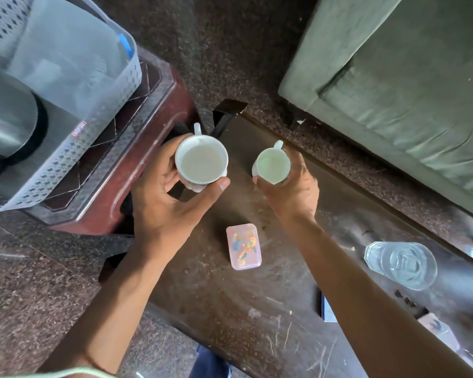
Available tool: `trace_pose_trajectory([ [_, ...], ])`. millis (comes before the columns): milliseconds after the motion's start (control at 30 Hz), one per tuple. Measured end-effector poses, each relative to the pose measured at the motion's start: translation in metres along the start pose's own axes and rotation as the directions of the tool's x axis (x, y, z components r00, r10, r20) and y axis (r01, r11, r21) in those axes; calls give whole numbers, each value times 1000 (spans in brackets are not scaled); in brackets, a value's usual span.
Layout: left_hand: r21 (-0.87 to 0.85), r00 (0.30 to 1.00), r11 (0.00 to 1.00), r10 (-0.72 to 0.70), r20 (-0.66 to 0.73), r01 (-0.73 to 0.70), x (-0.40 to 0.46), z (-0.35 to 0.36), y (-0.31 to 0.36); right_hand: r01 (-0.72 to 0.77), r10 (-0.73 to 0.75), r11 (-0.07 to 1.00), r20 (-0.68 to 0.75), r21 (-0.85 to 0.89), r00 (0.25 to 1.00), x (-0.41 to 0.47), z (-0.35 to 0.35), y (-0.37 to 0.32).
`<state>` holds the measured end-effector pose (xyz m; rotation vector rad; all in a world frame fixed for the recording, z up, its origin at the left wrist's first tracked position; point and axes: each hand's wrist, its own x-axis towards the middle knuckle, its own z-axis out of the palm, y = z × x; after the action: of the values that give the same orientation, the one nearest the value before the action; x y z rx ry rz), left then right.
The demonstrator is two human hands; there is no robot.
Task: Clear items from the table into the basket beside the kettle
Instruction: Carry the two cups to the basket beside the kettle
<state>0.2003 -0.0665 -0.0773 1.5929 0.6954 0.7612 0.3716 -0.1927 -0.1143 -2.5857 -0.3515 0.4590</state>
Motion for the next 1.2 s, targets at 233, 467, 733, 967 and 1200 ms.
trace_pose_trajectory([
  [233,50,995,994,95,-6,-95,26,-35,10,124,-117,984,-60,126,991,-9,-33,-50],
  [467,101,975,986,147,-163,-132,83,-87,31,403,-399,867,-77,292,914,-15,-65,-151],
  [733,203,928,978,26,-373,54,171,-132,26,575,-593,796,54,186,803,6,-55,-259],
  [967,359,879,912,-4,-478,200,224,-145,-12,625,-631,776,102,88,769,32,5,-311],
  [1200,324,840,898,-86,-535,298,249,-143,-33,672,-660,741,168,-15,732,49,45,-332],
])
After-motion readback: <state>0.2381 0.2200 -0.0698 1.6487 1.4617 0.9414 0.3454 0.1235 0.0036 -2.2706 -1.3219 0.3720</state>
